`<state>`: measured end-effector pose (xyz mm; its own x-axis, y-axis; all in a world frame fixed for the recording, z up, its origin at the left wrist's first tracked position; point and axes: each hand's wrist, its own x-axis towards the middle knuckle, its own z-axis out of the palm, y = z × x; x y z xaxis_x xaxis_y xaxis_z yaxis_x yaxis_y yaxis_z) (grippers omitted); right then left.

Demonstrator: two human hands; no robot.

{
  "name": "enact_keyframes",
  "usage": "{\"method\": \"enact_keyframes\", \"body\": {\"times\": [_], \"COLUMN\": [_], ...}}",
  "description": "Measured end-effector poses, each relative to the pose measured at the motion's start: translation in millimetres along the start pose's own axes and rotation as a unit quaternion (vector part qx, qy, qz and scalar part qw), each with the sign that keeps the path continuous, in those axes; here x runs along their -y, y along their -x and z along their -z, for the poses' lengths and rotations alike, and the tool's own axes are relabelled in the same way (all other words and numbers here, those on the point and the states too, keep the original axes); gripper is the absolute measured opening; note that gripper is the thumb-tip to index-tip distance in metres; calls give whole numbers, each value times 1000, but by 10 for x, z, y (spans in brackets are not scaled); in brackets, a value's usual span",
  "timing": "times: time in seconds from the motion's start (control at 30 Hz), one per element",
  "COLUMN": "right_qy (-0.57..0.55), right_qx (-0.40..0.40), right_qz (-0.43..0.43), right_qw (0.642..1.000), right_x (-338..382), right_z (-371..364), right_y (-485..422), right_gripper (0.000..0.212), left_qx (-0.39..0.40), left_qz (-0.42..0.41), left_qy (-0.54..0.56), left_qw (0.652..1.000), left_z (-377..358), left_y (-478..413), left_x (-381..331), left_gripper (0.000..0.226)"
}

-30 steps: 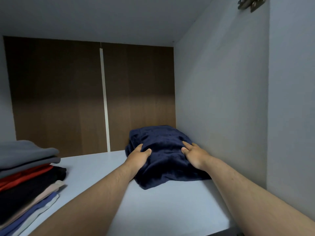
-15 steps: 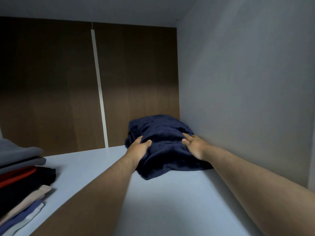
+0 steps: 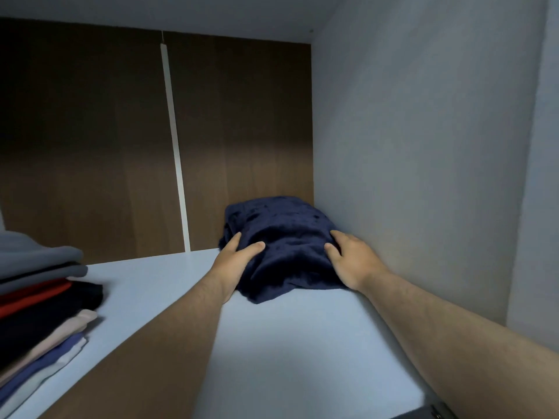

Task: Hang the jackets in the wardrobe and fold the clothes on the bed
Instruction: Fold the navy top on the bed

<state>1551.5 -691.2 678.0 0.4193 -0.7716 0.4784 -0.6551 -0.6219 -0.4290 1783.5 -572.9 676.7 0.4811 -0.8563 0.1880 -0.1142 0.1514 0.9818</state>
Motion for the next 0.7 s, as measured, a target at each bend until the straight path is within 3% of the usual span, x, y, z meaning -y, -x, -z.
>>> {"method": "enact_keyframes", "body": {"times": [0.13, 0.23, 0.3, 0.4, 0.6, 0.7], "right_qy": [21, 108, 162, 182, 173, 205], "right_qx": [53, 44, 10, -25, -39, -48], "right_qz": [-11, 18, 58, 101, 135, 172], "right_qw": [998, 993, 985, 978, 975, 962], "right_x": [36, 124, 195, 283, 367, 393], "right_z": [214, 374, 440, 515, 688, 794], "right_y": [421, 714, 878, 1085, 1367, 1562], "right_gripper": [66, 65, 53, 44, 50, 50], "left_qx": [-21, -63, -118, -130, -89, -76], "left_qz": [0, -3, -6, -21, -56, -98], "left_qy": [-24, -131, -269, -422, -534, -622], "left_qw": [999, 989, 956, 897, 839, 773], "left_z": [62, 54, 45, 63, 132, 225], "left_y": [384, 736, 957, 1303, 1912, 2184], "left_x": [-60, -141, -179, -212, -298, -362], "left_gripper": [85, 63, 58, 50, 61, 72]}}
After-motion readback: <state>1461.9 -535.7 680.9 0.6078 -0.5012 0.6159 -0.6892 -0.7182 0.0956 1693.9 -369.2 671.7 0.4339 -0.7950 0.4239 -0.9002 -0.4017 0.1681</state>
